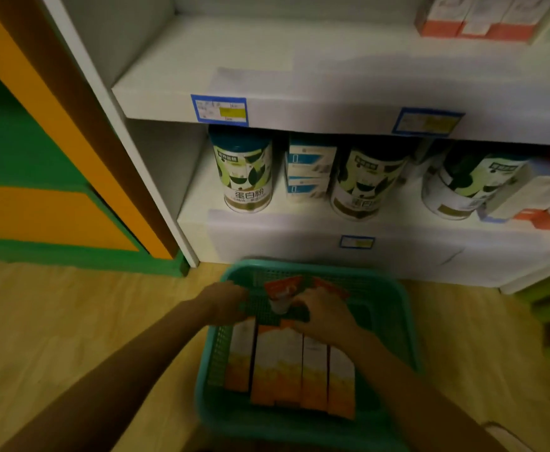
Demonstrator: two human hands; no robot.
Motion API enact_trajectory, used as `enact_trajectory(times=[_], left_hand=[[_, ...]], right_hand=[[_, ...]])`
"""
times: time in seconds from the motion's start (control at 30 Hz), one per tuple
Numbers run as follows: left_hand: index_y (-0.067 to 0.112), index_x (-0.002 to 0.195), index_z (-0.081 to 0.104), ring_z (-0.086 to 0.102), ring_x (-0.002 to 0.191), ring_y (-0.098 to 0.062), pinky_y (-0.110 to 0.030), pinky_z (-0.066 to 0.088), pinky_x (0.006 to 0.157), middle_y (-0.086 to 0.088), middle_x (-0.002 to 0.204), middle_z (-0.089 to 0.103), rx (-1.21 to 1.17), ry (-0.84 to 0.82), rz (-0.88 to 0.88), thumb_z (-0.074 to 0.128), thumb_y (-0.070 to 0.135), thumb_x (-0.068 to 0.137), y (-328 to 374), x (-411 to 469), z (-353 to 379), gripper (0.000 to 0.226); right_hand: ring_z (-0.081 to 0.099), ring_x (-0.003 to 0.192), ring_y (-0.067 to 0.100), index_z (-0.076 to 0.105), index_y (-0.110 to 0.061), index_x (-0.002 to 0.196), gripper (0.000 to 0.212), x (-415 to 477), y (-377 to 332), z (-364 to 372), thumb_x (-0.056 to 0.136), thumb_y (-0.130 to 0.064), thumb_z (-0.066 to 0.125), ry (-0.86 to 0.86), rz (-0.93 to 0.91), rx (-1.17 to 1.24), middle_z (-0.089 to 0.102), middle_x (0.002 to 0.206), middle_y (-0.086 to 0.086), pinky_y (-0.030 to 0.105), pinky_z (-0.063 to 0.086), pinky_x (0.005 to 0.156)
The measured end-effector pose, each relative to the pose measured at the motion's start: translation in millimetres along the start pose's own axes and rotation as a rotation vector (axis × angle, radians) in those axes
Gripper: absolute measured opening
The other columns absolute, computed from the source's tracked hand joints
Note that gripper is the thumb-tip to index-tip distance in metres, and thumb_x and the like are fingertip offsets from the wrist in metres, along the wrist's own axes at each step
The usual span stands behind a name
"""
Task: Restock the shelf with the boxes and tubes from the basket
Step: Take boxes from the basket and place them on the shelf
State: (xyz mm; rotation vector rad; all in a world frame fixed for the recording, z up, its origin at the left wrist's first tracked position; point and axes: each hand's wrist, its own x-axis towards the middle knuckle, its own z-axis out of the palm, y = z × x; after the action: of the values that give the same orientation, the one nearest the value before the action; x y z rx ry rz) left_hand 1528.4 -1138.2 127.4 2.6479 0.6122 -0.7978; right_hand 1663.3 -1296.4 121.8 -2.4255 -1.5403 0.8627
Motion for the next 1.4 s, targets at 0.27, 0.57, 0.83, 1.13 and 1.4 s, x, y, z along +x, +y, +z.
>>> enact_trajectory(times=[0.27,0.57,0.83,1.13,1.4], left_hand=[[0.012,0.127,0.047,0.045,0.126,-0.025,-0.036,0.033,0.107,-0.009,0.133,0.053,0.133,-0.041,-0.054,0.059,0.029,0.083,3.8,37.5,55.8,0.049],[0.008,0.138,0.034,0.03,0.139,-0.032,-0.043,0.009,0.119,-0.016,0.146,0.039,0.175,-0.145,-0.058,0.052,0.03,0.087,1.3,48.9,76.4,0.058],[0.009,0.142,0.031,0.019,0.141,-0.034,-0.044,0.017,0.118,-0.016,0.151,0.028,0.189,-0.208,-0.007,0.063,0.039,0.081,2.3,43.7,74.8,0.076],[0.01,0.123,0.053,0.053,0.112,-0.024,-0.028,0.041,0.084,-0.01,0.127,0.055,-0.176,-0.234,0.038,0.07,0.028,0.078,3.9,14.6,53.7,0.051],[0.011,0.091,0.066,0.053,0.078,-0.013,-0.02,0.039,0.067,0.006,0.081,0.056,-0.355,0.089,0.138,0.077,0.025,0.072,-7.5,-28.4,-20.8,0.027]], right_hand=[[0.027,0.137,0.031,0.029,-0.012,0.142,0.095,22.3,13.6,52.6,0.069,-0.057,0.069,-0.342,0.092,-0.287,0.035,0.148,0.01,0.042,0.017,0.114],[0.038,0.12,0.028,0.051,-0.017,0.125,0.07,14.4,5.9,46.6,0.07,-0.058,0.068,-0.336,0.027,-0.202,0.05,0.121,0.008,0.036,0.028,0.099],[0.046,0.105,0.024,0.058,-0.022,0.084,0.039,10.3,7.8,35.3,0.073,-0.06,0.063,-0.317,-0.001,-0.199,0.049,0.08,-0.002,0.04,0.021,0.104],[0.041,0.119,0.025,0.062,-0.024,0.111,0.049,-5.3,3.1,24.6,0.078,-0.06,0.057,-0.235,0.004,-0.129,0.062,0.11,0.004,0.042,0.012,0.108],[0.052,0.096,0.018,0.064,-0.023,0.104,0.046,-17.5,-1.5,-43.9,0.075,-0.058,0.062,-0.056,-0.056,-0.088,0.061,0.097,-0.002,0.033,0.039,0.082]])
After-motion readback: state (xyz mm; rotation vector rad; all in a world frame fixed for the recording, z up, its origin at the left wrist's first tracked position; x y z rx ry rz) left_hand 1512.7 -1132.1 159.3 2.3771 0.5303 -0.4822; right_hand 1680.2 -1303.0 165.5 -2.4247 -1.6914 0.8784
